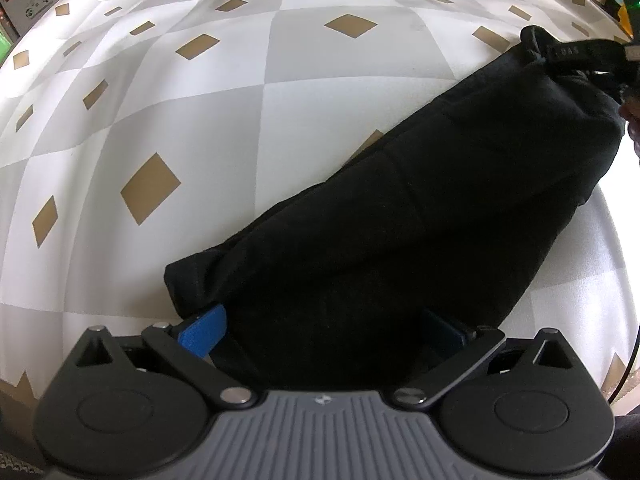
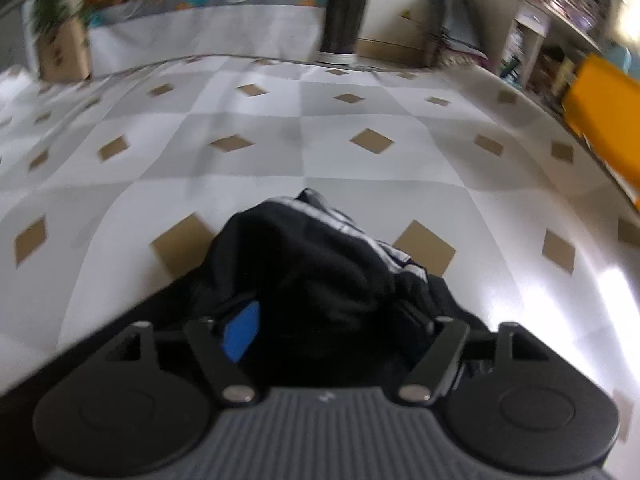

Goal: Fold clothes

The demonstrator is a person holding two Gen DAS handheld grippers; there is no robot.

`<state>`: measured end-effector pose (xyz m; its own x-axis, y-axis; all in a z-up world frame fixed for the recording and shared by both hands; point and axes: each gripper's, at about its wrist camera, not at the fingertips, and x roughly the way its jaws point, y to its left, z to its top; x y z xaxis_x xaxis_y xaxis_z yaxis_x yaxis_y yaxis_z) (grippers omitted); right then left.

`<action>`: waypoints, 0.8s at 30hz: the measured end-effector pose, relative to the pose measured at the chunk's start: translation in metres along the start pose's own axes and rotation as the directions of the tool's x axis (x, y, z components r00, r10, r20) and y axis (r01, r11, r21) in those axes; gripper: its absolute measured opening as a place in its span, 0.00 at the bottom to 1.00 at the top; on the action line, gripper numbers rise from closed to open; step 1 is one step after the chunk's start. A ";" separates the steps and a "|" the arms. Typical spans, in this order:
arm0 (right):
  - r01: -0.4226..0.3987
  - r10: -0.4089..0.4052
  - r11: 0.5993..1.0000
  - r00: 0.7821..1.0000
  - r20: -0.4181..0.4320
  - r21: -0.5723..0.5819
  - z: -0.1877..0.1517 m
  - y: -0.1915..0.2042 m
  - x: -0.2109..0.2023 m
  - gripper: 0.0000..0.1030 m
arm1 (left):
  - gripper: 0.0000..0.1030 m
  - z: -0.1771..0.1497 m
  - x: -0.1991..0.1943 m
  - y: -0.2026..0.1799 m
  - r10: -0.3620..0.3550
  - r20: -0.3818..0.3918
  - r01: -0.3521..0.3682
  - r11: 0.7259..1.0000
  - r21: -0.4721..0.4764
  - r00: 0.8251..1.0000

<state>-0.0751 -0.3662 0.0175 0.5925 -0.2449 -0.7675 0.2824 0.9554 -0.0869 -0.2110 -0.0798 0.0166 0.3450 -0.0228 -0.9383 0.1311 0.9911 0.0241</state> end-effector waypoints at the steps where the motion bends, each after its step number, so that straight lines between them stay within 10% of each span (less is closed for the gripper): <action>1: -0.004 0.004 1.000 1.000 0.001 0.016 0.001 -0.003 0.002 0.75 | 1.00 0.000 0.000 0.000 -0.001 -0.001 0.001 1.000 0.003 1.000; 24: 0.145 -0.100 0.945 0.982 -0.162 0.294 -0.018 -0.040 -0.015 0.77 | 1.00 0.075 0.031 0.053 -0.014 -0.034 0.014 1.000 0.011 0.999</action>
